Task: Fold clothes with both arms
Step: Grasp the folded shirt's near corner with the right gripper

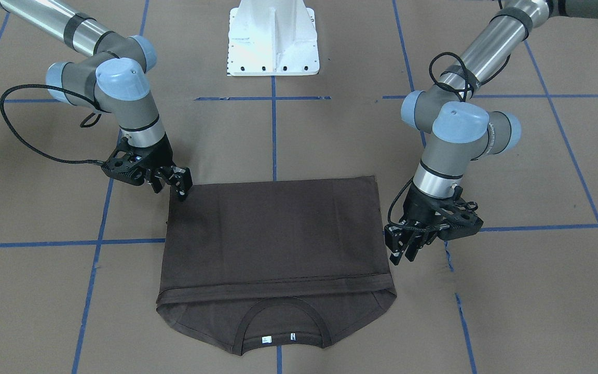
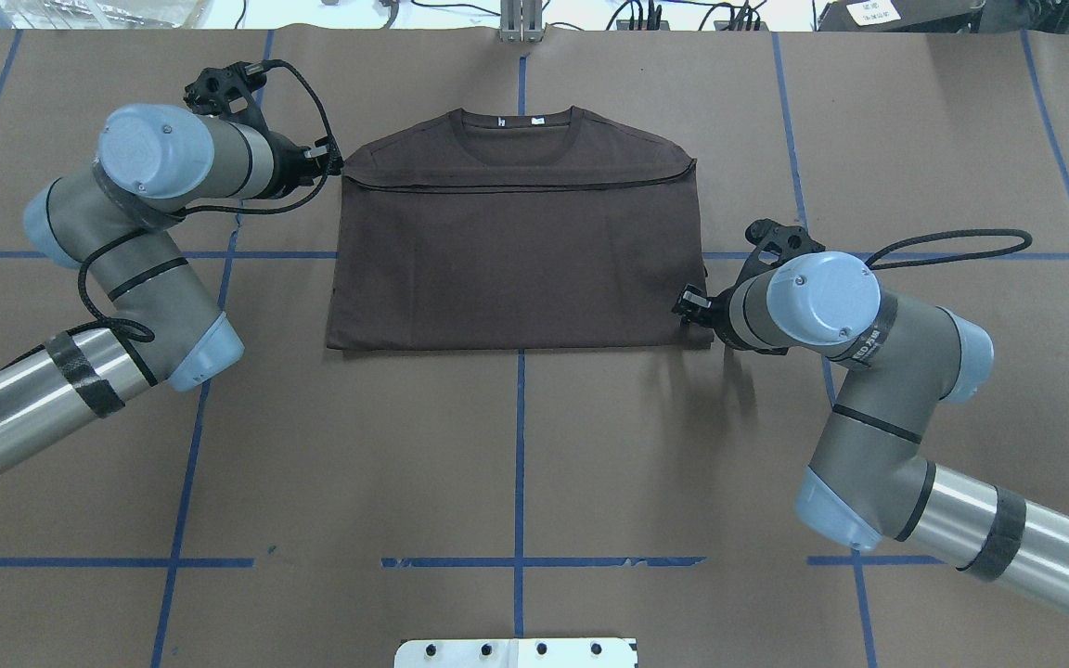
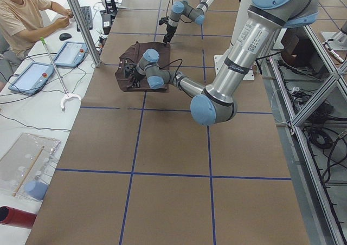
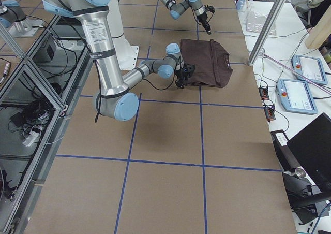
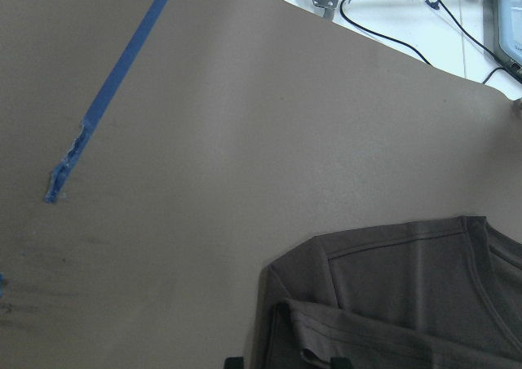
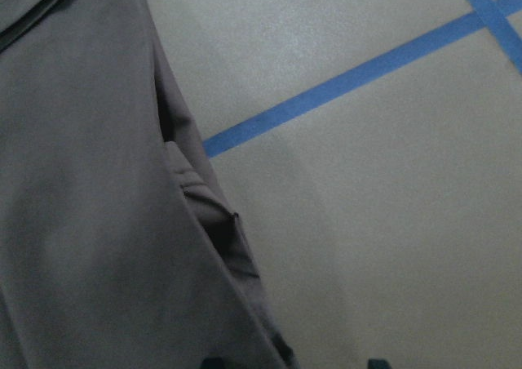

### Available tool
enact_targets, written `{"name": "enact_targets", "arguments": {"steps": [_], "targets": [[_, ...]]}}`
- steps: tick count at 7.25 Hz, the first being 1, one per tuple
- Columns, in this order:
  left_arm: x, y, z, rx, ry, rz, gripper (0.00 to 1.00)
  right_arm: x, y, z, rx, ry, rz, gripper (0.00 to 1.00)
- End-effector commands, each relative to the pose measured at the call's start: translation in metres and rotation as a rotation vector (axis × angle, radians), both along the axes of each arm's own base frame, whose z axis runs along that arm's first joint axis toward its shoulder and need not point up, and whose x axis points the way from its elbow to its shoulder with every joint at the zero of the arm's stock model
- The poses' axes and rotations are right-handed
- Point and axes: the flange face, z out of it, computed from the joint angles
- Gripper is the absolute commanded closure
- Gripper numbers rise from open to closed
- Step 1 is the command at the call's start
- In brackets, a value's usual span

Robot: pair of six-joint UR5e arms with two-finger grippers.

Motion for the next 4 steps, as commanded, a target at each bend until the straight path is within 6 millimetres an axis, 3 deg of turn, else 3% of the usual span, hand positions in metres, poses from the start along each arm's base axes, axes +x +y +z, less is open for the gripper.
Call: {"name": "enact_targets", "arguments": {"steps": [1, 2, 4], "targets": [[0.000, 0.000, 0.003, -0.004, -0.005, 0.000, 0.54, -0.013, 0.011, -0.005, -0.035, -0.020, 0.006, 1.00], [0.000, 0.000, 0.004, -0.004, -0.006, 0.000, 0.54, -0.015, 0.015, -0.008, -0.030, -0.023, 0.002, 1.00], [0.000, 0.000, 0.001, -0.001, -0.001, 0.000, 0.54, 0.001, 0.022, -0.028, -0.011, -0.062, 0.000, 1.00]]}}
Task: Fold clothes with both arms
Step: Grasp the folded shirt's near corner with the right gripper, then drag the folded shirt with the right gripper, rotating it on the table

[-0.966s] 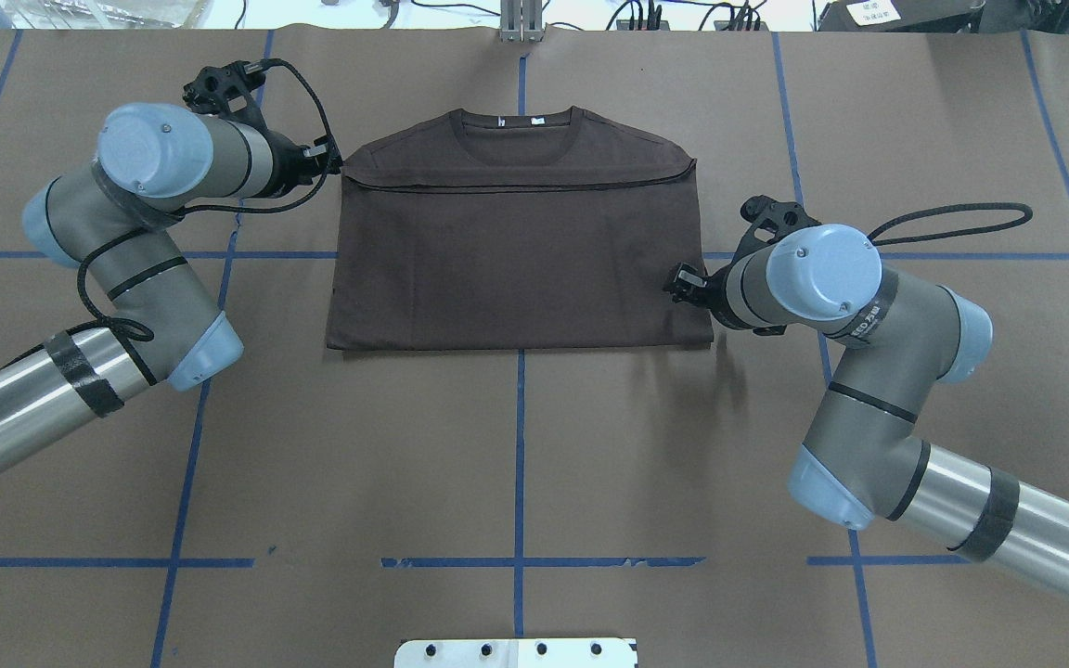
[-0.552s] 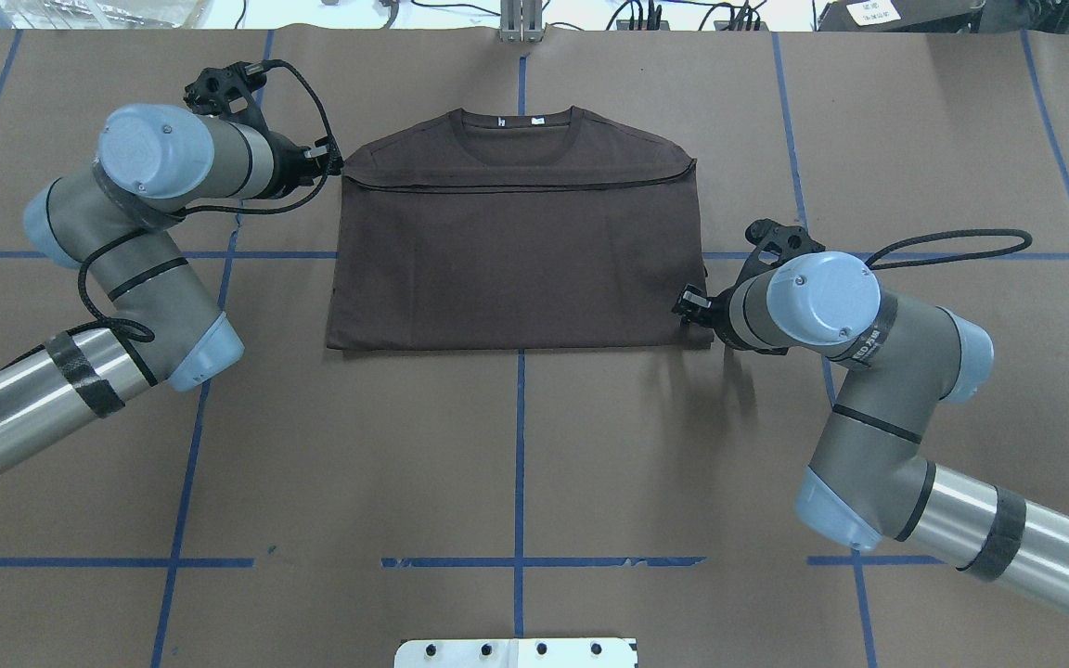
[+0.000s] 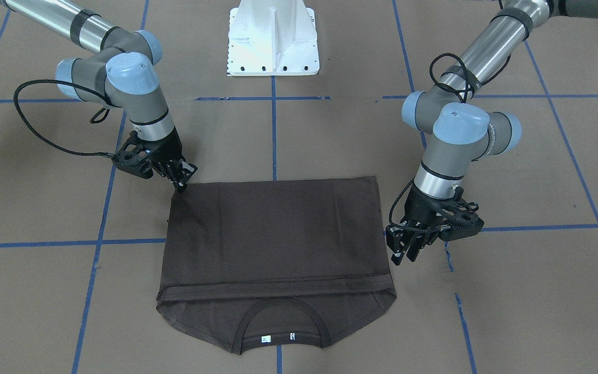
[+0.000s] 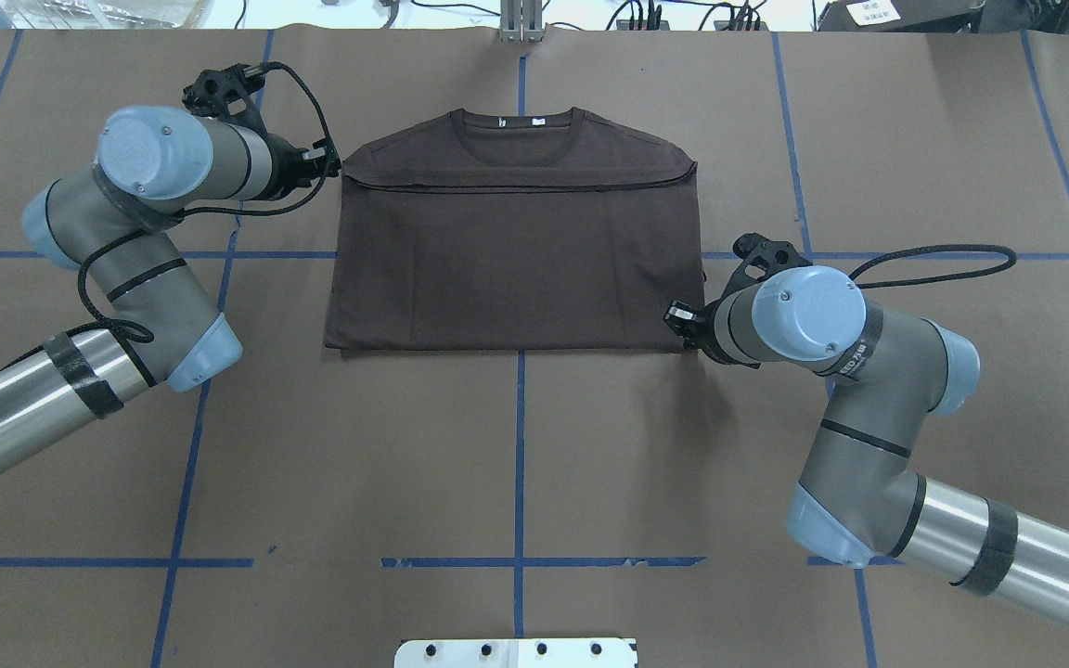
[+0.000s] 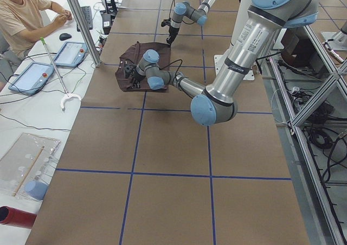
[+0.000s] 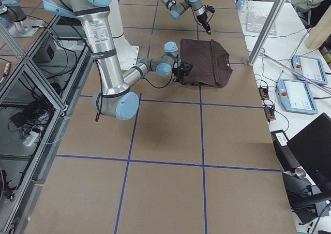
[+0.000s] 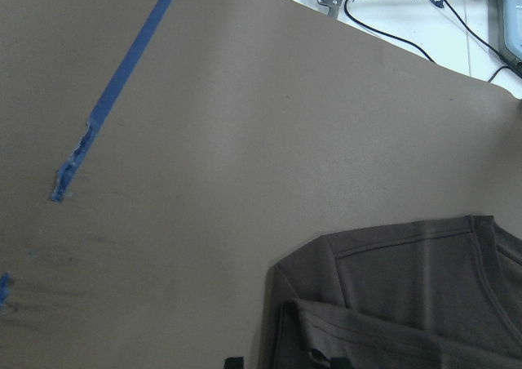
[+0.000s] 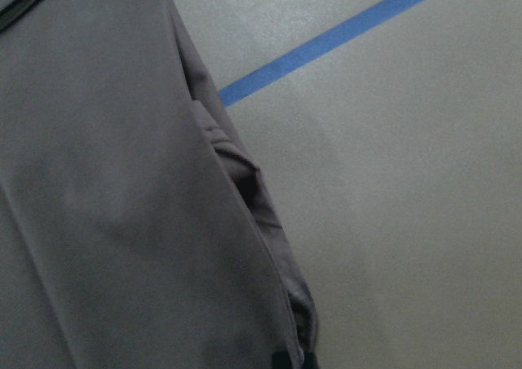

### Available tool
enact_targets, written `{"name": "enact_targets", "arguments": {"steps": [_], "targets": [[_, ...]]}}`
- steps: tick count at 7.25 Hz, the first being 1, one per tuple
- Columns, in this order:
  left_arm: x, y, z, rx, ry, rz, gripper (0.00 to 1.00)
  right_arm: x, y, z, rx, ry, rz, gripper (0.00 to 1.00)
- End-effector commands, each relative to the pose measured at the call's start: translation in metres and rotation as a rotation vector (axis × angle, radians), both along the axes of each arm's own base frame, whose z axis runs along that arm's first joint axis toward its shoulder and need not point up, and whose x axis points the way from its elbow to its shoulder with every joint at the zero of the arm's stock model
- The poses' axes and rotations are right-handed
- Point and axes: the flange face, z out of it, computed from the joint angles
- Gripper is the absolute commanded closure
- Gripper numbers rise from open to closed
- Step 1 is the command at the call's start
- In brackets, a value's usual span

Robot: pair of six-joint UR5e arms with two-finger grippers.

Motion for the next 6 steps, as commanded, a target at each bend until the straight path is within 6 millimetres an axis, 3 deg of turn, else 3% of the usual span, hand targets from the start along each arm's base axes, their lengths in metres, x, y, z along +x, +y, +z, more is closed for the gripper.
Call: {"name": "enact_targets", "arguments": {"steps": [1, 3, 4, 5, 6], "targets": [[0.001, 0.000, -0.008, 0.006, 0.012, -0.001, 0.54, 0.034, 0.028, -0.015, 0.019, -0.047, -0.016, 1.00], [0.000, 0.002, -0.019, 0.016, 0.029, 0.000, 0.54, 0.089, 0.135, -0.028, -0.022, -0.123, -0.137, 1.00], [-0.002, 0.010, -0.031, 0.034, 0.048, 0.008, 0.54, 0.100, 0.178, -0.046, -0.118, -0.189, -0.220, 1.00], [-0.002, 0.022, -0.047, 0.045, 0.079, 0.036, 0.54, 0.098, 0.211, -0.056, -0.192, -0.225, -0.349, 1.00], [-0.004, 0.039, -0.071, 0.033, 0.146, 0.100, 0.53, 0.095, 0.229, -0.066, -0.232, -0.255, -0.446, 0.90]]}}
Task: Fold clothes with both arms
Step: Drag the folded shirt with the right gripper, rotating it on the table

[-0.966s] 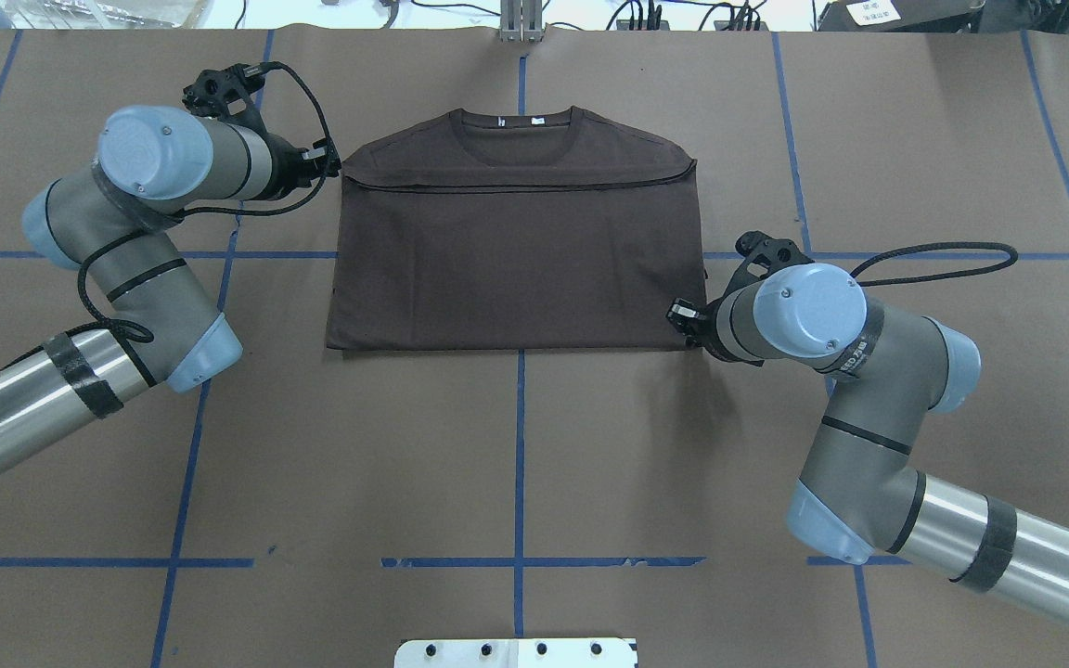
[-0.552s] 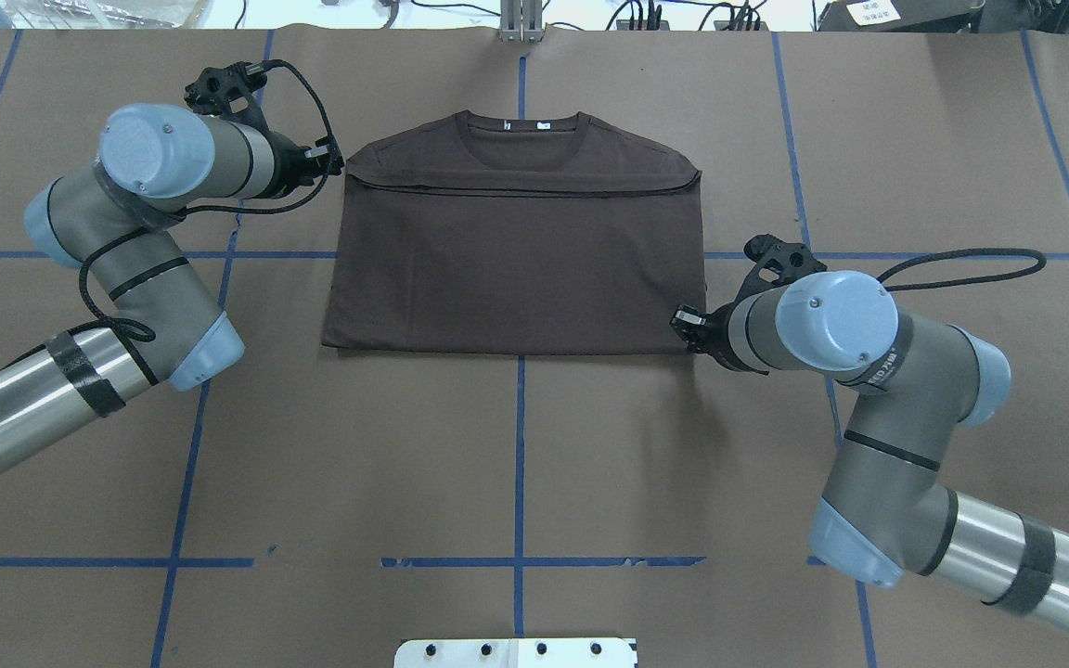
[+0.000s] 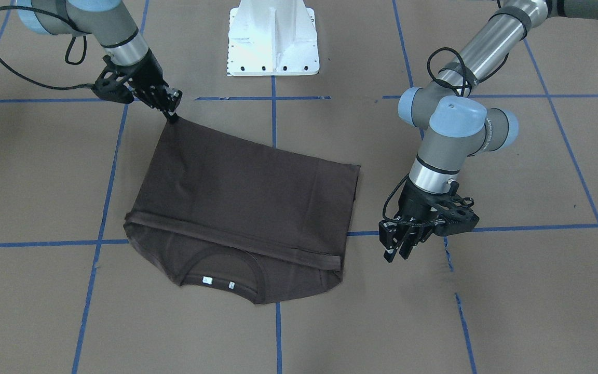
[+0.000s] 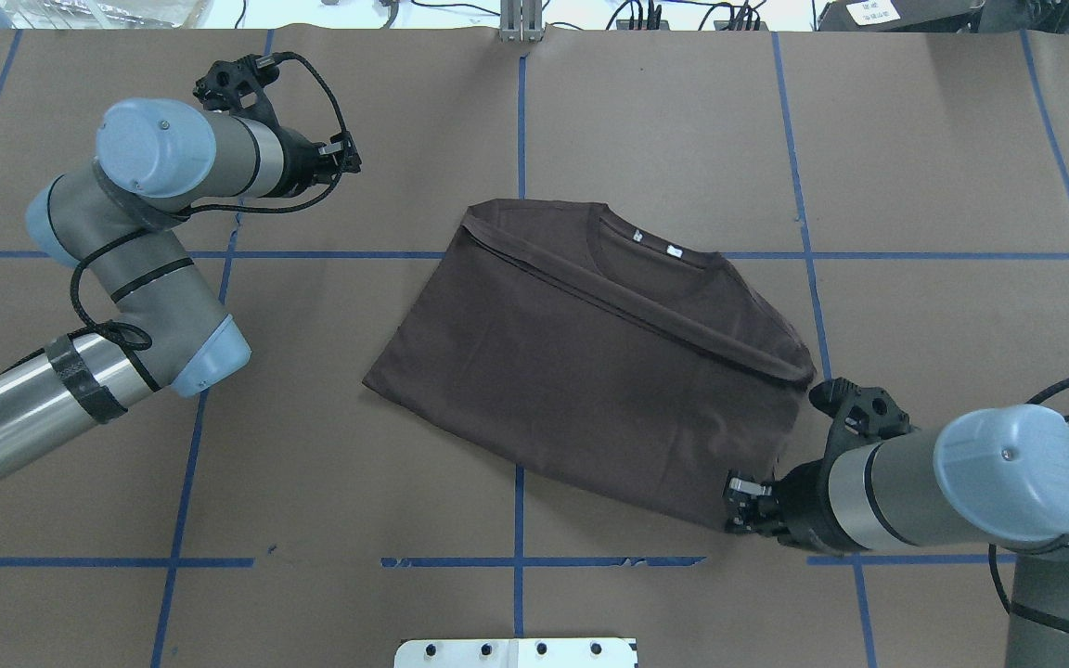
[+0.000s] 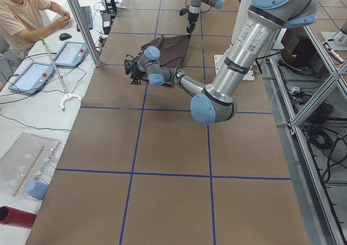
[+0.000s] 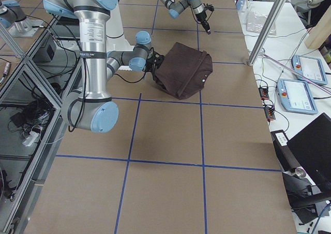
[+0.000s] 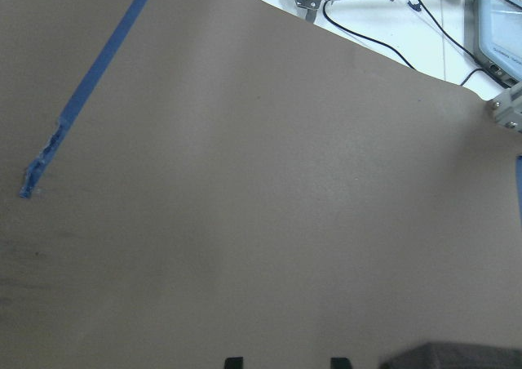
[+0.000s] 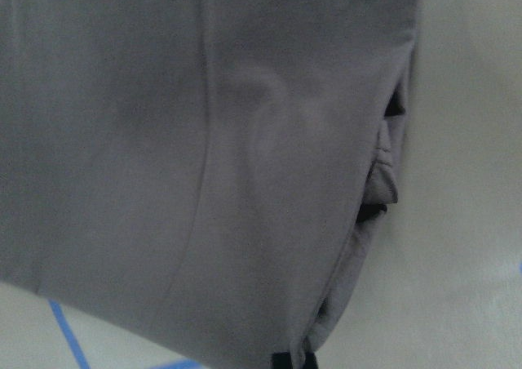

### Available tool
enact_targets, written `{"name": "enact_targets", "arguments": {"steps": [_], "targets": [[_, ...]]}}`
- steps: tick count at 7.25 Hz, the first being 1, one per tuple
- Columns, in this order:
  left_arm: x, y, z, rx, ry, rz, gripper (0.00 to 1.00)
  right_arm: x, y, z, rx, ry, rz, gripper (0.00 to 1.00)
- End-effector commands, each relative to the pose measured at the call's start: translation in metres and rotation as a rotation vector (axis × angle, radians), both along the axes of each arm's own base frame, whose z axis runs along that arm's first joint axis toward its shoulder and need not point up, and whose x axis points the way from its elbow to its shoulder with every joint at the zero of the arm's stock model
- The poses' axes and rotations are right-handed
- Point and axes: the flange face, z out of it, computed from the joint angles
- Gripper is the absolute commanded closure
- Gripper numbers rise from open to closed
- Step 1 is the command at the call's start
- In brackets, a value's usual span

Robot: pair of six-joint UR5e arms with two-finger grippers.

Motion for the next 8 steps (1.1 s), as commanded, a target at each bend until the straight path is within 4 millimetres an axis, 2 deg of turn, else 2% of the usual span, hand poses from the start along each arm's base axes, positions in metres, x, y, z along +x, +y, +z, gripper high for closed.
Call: {"name": "enact_targets", "arguments": {"steps": [1, 2, 3, 4, 5, 6, 7, 8], "targets": [[-0.008, 0.030, -0.048, -0.039, 0.142, 0.081, 0.53, -0.016, 0.059, -0.009, -0.053, -0.026, -0.184, 0.01], [-0.014, 0.046, -0.053, -0.059, 0.180, 0.097, 0.53, -0.017, 0.053, -0.006, -0.024, -0.016, -0.136, 0.00], [-0.019, 0.080, -0.066, -0.060, 0.228, 0.137, 0.52, -0.005, 0.036, -0.015, -0.015, -0.035, -0.089, 0.00], [-0.031, 0.100, -0.063, -0.086, 0.257, 0.149, 0.51, 0.013, 0.017, -0.025, -0.006, -0.057, -0.036, 0.00], [-0.043, 0.118, -0.044, -0.133, 0.258, 0.168, 0.48, 0.022, -0.010, -0.029, 0.002, -0.067, 0.030, 0.00], [-0.026, 0.143, -0.030, -0.214, 0.268, 0.184, 0.44, 0.032, -0.053, -0.029, 0.020, -0.064, 0.141, 0.00], [0.015, 0.178, -0.020, -0.293, 0.266, 0.231, 0.44, 0.040, -0.104, -0.040, 0.033, -0.080, 0.234, 0.00], [0.033, 0.192, -0.017, -0.321, 0.237, 0.221, 0.44, 0.043, -0.139, -0.043, 0.036, -0.077, 0.293, 0.00]]}}
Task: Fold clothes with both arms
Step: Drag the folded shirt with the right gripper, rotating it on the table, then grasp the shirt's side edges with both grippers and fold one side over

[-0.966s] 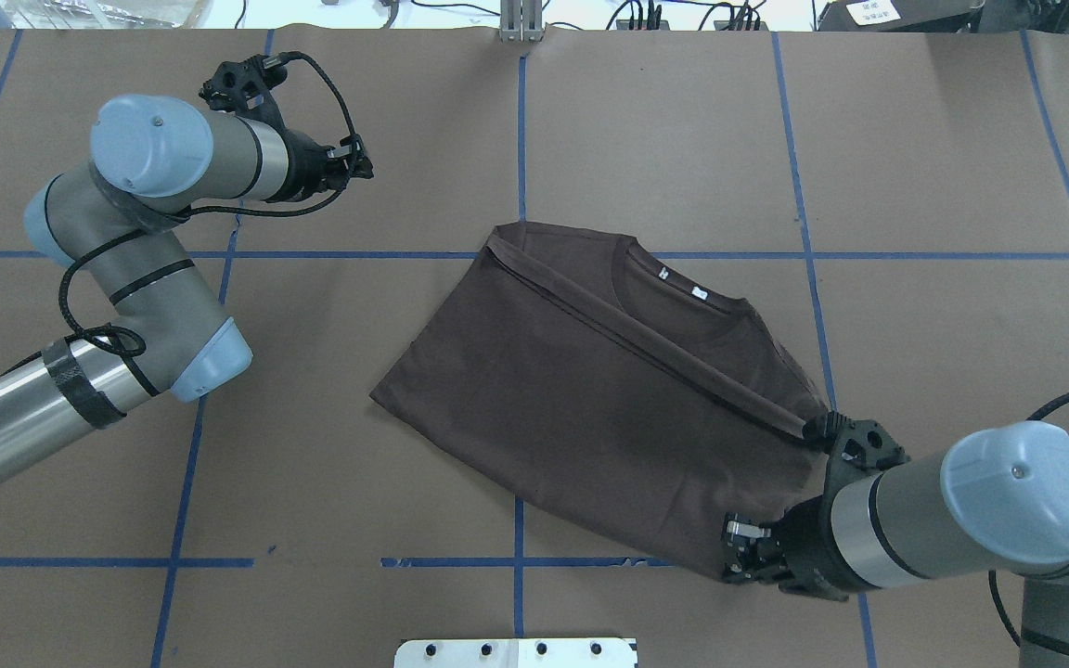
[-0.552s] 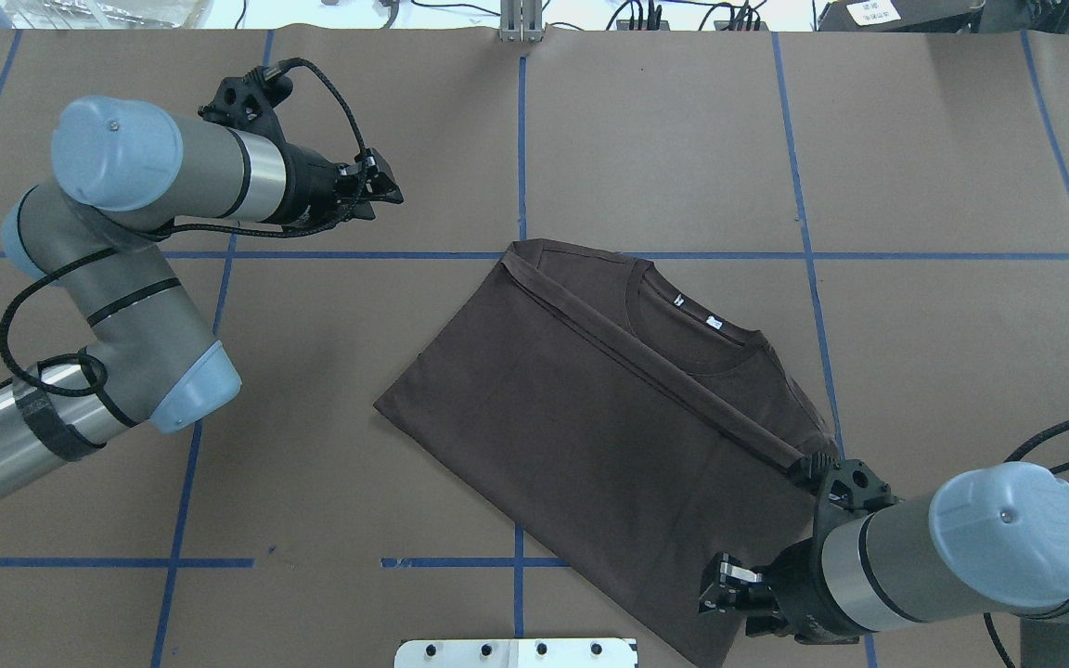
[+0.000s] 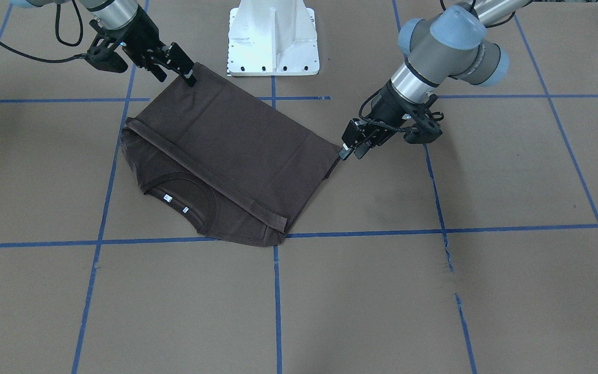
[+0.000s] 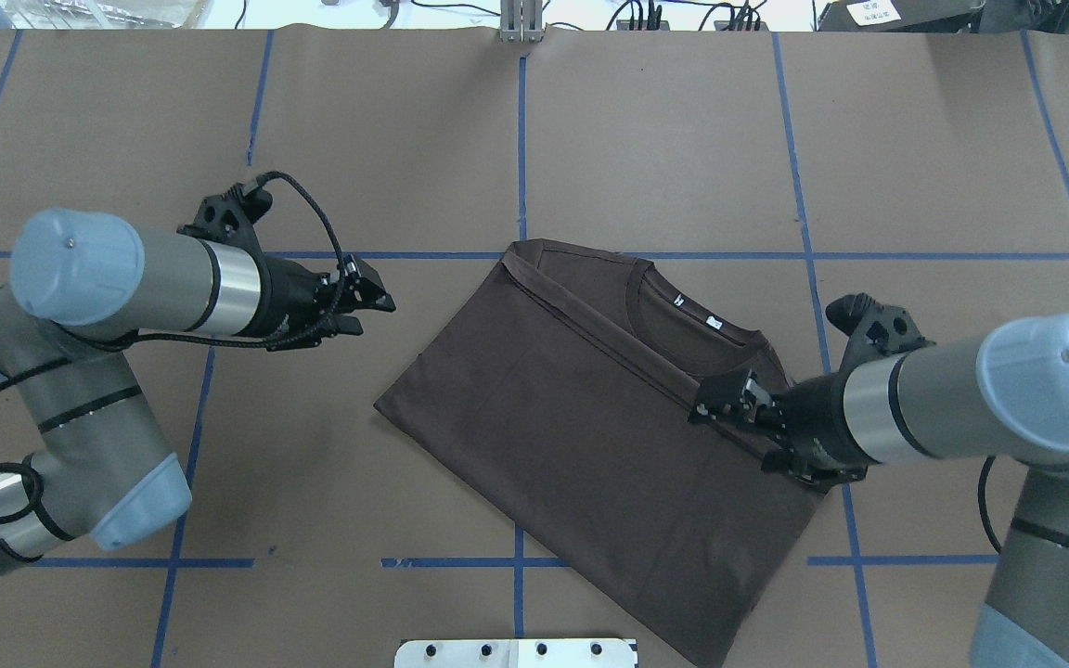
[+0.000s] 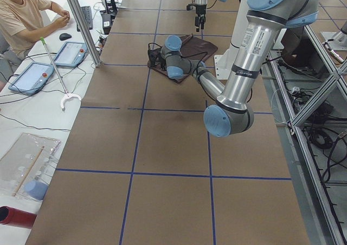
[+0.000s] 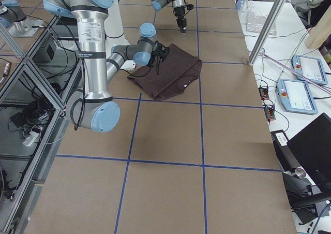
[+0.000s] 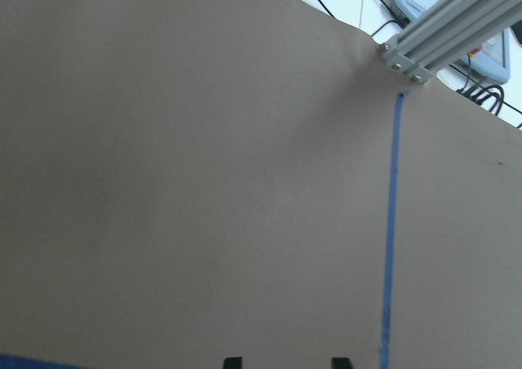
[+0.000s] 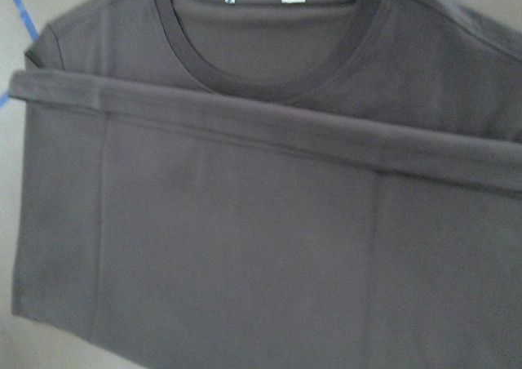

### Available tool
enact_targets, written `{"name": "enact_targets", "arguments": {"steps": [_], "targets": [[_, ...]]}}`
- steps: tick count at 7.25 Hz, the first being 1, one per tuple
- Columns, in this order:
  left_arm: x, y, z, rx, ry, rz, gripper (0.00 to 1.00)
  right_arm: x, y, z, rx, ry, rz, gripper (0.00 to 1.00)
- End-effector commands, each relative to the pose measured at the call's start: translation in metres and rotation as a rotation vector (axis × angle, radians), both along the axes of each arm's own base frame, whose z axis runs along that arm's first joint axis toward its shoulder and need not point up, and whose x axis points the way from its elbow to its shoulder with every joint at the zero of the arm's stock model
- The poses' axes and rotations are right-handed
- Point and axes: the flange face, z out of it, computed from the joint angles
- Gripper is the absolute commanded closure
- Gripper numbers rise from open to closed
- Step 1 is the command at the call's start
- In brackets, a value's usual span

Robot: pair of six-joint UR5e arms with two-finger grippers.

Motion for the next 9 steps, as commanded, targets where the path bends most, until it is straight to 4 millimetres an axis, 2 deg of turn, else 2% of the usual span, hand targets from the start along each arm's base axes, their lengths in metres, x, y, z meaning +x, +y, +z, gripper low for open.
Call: {"name": "enact_targets", "arguments": {"steps": [1, 2, 3, 6, 8, 9], "targets": [[0.037, 0.026, 0.014, -0.087, -0.084, 0.023, 0.44, 0.006, -0.063, 0.006, 0.022, 0.030, 0.091, 0.00], [0.055, 0.041, 0.013, -0.099, -0.108, 0.059, 0.43, 0.002, -0.067, 0.014, 0.048, 0.049, 0.075, 0.00], [0.058, 0.042, 0.023, -0.105, -0.128, 0.062, 0.43, 0.000, -0.066, 0.013, 0.046, 0.045, 0.064, 0.00], [0.061, 0.040, 0.035, -0.110, -0.154, 0.038, 0.42, -0.003, -0.067, 0.018, 0.042, 0.054, 0.065, 0.00], [0.076, 0.044, 0.039, -0.122, -0.186, 0.050, 0.42, -0.005, -0.068, 0.020, 0.038, 0.058, 0.063, 0.00], [0.079, 0.040, 0.048, -0.120, -0.208, 0.037, 0.42, -0.004, -0.068, 0.020, 0.039, 0.057, 0.063, 0.00]]}}
